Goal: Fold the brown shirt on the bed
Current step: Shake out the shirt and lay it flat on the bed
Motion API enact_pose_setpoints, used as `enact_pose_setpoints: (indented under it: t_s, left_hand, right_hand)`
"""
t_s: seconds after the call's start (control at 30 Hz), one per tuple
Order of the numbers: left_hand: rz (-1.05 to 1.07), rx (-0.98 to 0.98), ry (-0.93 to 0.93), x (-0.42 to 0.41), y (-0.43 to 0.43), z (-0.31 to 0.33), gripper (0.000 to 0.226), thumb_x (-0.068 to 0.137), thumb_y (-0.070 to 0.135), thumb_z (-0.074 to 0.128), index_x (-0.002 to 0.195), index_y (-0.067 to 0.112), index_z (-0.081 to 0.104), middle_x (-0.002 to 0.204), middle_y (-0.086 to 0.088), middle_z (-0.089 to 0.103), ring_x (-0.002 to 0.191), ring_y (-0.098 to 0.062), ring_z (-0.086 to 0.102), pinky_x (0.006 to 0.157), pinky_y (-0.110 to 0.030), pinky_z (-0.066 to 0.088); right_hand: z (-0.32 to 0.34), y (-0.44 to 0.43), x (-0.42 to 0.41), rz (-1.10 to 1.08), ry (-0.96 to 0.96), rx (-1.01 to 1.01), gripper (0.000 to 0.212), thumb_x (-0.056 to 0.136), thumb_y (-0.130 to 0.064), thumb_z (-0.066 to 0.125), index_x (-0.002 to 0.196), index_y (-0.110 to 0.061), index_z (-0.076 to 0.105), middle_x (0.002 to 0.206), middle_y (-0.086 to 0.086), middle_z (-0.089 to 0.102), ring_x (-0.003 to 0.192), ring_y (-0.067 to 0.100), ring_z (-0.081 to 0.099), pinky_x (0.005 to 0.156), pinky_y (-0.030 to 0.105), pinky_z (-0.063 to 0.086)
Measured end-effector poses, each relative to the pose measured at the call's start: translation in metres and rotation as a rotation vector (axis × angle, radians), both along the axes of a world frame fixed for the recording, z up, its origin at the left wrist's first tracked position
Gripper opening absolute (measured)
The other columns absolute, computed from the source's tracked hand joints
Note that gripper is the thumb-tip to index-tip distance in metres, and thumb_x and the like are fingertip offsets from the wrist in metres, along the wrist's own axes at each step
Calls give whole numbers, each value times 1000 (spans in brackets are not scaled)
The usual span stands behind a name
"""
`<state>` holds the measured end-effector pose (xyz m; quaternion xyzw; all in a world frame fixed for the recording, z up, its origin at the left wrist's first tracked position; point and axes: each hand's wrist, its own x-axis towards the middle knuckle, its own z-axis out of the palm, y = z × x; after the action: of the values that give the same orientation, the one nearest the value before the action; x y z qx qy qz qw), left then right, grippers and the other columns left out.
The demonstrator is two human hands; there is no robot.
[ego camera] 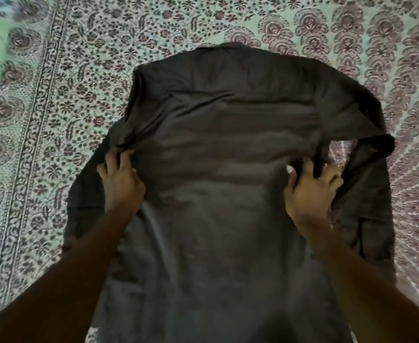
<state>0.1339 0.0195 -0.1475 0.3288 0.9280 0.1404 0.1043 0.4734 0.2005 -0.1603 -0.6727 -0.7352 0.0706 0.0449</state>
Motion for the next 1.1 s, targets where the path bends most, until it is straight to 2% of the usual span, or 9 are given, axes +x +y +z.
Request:
enact_pose_setpoints:
  t_s: [0.1, 0.17, 0.27, 0.47, 0.57, 0.7, 0.8, 0.9, 1.1]
  left_hand:
    - [64, 78, -62, -10, -11, 2, 43, 88, -6, 57, 130, 6, 59, 134, -30, 41, 111, -50, 48, 108, -53, 36]
    - [54, 138, -124, -18, -15, 4, 47, 84, -12, 52, 126, 6, 62, 127, -29, 44, 100, -47, 55, 103, -48, 47]
    - [34, 129, -146, -22, -18, 10, 43, 89, -7, 57, 130, 6, 59, 127, -31, 48, 103, -49, 55, 98, -48, 46]
    - [-3, 23, -189, 26, -74, 21, 54, 96, 24, 67, 140, 13, 38, 136, -26, 50, 116, -53, 56, 87, -60, 50]
    - [-139, -118, -204, 38, -118, 20, 49, 98, 13, 60, 144, 15, 41, 131, -28, 53, 107, -56, 60, 80, -60, 50]
    - [-181, -83, -260, 27, -154, 18, 39, 90, -1, 67, 127, 4, 57, 112, -29, 62, 92, -52, 63, 76, -52, 50]
    - [-133, -65, -379, 34, -168, 28, 62, 79, 7, 86, 134, 10, 56, 94, -12, 62, 83, -34, 62, 75, -39, 44]
    - [-133, -111, -457, 50, -193, 37, 77, 74, 6, 91, 141, 13, 54, 92, -8, 60, 85, -30, 63, 78, -38, 46]
    - [-72, -54, -331, 76, -233, 43, 45, 80, -11, 78, 122, -2, 68, 106, -28, 70, 89, -36, 66, 82, -43, 50]
  right_hand:
    - [4, -12, 7, -181, 77, -78, 41, 102, -31, 51, 142, -30, 56, 140, 30, 38, 115, 51, 46, 98, 58, 44]
    - [8, -8, 21, -146, 127, -157, 56, 96, -16, 53, 146, -40, 51, 137, 24, 38, 115, 50, 48, 97, 57, 47]
    - [14, 2, 40, -184, 220, -214, 62, 96, -6, 49, 151, -35, 50, 127, 24, 45, 112, 50, 53, 97, 52, 47]
    - [37, -55, 43, -55, 206, -423, 75, 96, -33, 68, 158, -31, 25, 134, 25, 56, 117, 48, 59, 93, 52, 50]
    - [44, -88, 67, -151, 157, -490, 83, 93, -33, 73, 155, -41, 18, 128, 22, 63, 110, 45, 65, 86, 52, 53]
    - [59, -113, 97, -365, 288, -437, 69, 93, -24, 75, 148, -14, 34, 130, 27, 63, 115, 48, 62, 89, 51, 51]
    - [58, -149, 109, -191, 241, -514, 84, 88, -29, 81, 153, -27, 28, 127, 21, 68, 105, 45, 68, 87, 52, 57]
    - [55, -178, 137, -304, 290, -507, 87, 86, -28, 83, 154, -29, 28, 130, 20, 67, 110, 45, 67, 90, 55, 56]
    - [57, -237, 186, -315, 343, -467, 69, 94, -17, 75, 151, -20, 36, 111, 25, 72, 89, 42, 71, 70, 41, 52]
